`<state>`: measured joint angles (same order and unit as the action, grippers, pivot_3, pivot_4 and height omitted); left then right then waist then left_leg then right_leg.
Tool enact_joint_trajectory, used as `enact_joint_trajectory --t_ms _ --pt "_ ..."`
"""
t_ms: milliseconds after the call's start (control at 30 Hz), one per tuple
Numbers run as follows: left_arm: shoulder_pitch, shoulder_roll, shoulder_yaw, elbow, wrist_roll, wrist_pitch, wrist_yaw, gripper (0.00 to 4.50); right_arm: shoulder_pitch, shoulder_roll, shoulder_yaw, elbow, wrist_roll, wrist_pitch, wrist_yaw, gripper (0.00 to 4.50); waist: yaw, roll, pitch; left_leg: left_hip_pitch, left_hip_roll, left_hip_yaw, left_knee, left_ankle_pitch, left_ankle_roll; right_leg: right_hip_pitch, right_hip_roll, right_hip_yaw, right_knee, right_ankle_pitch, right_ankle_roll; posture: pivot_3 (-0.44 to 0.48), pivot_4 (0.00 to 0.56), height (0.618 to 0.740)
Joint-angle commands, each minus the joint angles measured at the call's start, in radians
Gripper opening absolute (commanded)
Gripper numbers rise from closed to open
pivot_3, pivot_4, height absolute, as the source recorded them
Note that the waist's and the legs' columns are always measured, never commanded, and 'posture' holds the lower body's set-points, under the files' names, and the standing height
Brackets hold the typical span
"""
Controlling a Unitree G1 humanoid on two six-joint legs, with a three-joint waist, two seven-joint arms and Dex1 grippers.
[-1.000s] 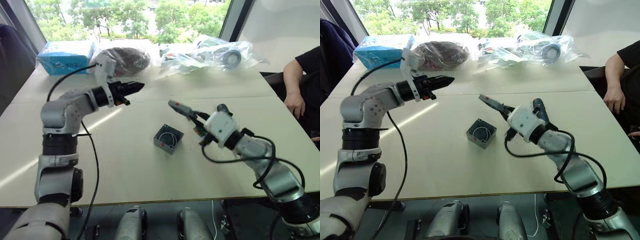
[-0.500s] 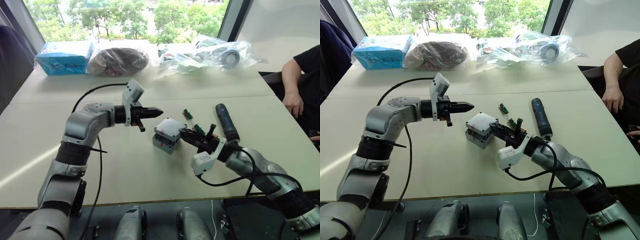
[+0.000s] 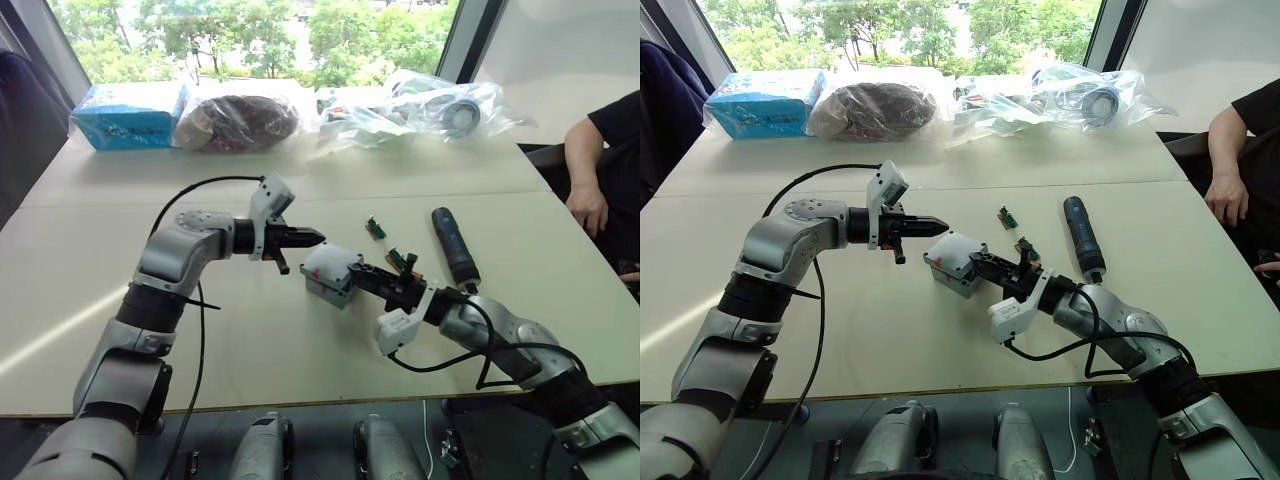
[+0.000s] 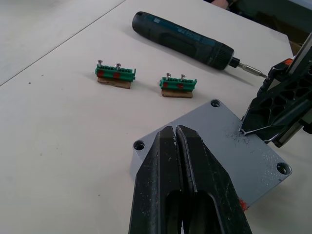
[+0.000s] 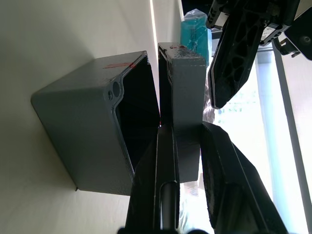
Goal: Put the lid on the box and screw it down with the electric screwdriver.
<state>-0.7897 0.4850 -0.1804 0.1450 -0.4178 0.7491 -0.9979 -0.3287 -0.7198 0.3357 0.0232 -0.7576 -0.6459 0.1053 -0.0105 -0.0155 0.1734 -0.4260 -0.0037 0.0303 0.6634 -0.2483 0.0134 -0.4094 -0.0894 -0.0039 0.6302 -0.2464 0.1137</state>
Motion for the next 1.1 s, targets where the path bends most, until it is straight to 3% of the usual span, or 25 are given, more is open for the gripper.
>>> enact_joint_trajectory --t_ms 33,1100 --pt "-0.011 -0.002 0.014 -0.017 0.003 -0.014 -0.005 0.03 -0.002 -0.013 -0.035 -0.004 -0.014 -0.031 -0.041 0.1 0.0 0.0 0.0 0.0 0.0 0.0 0.0 0.0 0.0 0.0 0.0 0.0 0.0 0.0 0.0 0.0 0.15 0.74" --pt "-0.013 -0.025 0.012 -0.027 0.004 -0.009 0.002 0.03 0.0 0.028 0.011 0.052 -0.14 -0.022 -0.15 0.1 -0.001 0.0 0.0 0.0 0.0 0.0 0.0 0.0 0.0 0.0 0.0 0.0 0.001 0.0 0.0 0.0 0.15 0.74"
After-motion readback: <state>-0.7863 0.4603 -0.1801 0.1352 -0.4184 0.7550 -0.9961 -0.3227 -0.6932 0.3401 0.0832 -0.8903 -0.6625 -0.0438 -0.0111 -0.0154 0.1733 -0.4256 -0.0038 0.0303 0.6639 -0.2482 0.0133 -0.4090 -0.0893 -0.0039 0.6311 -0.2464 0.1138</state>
